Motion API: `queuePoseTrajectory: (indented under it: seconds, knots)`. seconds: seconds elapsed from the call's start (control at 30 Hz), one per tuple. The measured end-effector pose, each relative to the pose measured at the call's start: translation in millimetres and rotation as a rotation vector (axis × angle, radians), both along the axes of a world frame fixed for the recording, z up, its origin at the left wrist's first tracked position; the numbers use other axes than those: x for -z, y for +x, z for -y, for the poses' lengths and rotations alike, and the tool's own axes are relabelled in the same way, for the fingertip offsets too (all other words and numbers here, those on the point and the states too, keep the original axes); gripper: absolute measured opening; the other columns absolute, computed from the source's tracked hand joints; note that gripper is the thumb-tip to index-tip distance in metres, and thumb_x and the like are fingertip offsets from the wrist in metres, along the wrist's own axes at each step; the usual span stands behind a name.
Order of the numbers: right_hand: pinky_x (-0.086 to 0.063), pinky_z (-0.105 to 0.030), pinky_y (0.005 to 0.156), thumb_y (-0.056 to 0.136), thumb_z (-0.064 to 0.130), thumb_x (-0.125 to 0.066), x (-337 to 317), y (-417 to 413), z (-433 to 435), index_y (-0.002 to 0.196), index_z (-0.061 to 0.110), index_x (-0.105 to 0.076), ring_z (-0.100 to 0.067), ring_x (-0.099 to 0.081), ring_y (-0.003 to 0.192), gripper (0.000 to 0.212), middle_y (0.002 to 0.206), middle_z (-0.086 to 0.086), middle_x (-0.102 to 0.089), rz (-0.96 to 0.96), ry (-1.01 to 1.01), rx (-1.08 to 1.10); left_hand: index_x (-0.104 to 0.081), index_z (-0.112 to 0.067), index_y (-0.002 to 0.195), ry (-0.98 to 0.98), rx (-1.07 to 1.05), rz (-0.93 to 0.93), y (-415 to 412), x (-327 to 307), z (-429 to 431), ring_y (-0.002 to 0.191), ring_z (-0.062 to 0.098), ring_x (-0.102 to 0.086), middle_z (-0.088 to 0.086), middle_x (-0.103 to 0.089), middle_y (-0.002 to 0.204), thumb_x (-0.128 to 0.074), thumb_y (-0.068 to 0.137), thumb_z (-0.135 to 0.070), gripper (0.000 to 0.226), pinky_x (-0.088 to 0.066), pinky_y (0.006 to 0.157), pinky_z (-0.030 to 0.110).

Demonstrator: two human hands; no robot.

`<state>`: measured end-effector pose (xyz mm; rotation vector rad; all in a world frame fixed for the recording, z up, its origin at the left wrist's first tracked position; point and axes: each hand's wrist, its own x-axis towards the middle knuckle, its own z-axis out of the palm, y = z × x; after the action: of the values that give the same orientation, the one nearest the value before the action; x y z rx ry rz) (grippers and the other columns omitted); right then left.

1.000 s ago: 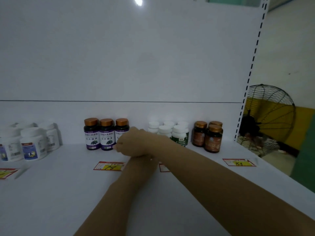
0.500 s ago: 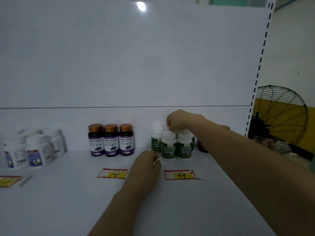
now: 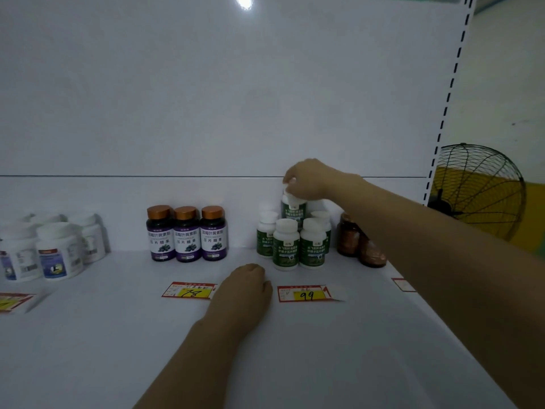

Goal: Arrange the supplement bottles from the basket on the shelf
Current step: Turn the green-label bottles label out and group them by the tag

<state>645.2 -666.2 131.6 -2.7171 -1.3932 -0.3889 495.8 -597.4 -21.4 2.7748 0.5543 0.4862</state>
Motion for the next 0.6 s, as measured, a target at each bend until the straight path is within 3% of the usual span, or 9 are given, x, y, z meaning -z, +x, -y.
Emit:
queuePoseTrajectory:
  seconds: [0.07,0.2,0.37,0.5,0.6]
  knots:
    - [-0.036,-0.026,0.098,0.098,0.020,-0.042,-17.5,-9.3,10.1,0.131,0.009,-0.055,-0.026,-0.046,0.125,0.038,0.137,-0.011,-0.052,0.007,0.076,-0.041,-0.054,-0.011,0.106,0.011,-0.004,0.017,-1.8,-2.7,2.3,0.103,0.016,-0.051,0.003,-0.055,0.112,-0.036,0.099,-0.027,0.025,-0.041,0.090,0.026]
    - [-0.035,-0.024,0.088,0.098,0.027,-0.043,-44.5,-28.3,29.0,0.127,0.012,-0.058,-0.022,-0.048,0.121,0.036,0.133,-0.008,-0.055,0.016,0.190,-0.096,-0.051,-0.013,0.124,0.036,-0.049,0.125,-6.6,-11.0,8.5,0.116,0.016,-0.049,0.002,-0.052,0.129,-0.037,0.099,-0.029,0.033,-0.036,0.096,0.024]
    - [-0.035,-0.022,0.087,0.098,0.034,-0.044,-42.7,-58.2,54.7,0.123,0.016,-0.061,-0.018,-0.051,0.117,0.035,0.130,-0.003,-0.058,-0.049,0.258,-0.166,-0.048,-0.019,0.132,-0.042,-0.036,0.238,-11.6,-21.0,13.7,0.118,0.012,-0.049,-0.003,-0.052,0.132,-0.050,0.092,-0.046,0.048,-0.037,0.095,0.022]
    - [-0.043,-0.021,0.081,0.097,0.037,-0.046,-8.0,-72.0,64.5,0.118,0.019,-0.059,-0.015,-0.057,0.107,0.030,0.122,-0.001,-0.061,-0.226,0.313,-0.212,-0.049,-0.033,0.117,-0.404,0.104,0.390,-13.0,-31.7,20.2,0.097,-0.001,-0.051,-0.021,-0.053,0.103,-0.071,0.075,-0.047,0.050,-0.036,0.073,0.010]
    - [-0.048,-0.018,0.068,0.096,0.042,-0.048,21.7,-68.8,64.3,0.114,0.020,-0.059,-0.015,-0.061,0.094,0.031,0.112,0.002,-0.064,-0.392,0.410,-0.204,-0.050,-0.031,0.109,-0.520,0.159,0.399,-13.4,-34.7,22.2,0.081,-0.010,-0.054,-0.024,-0.056,0.089,-0.075,0.072,-0.043,0.046,-0.039,0.060,0.005]
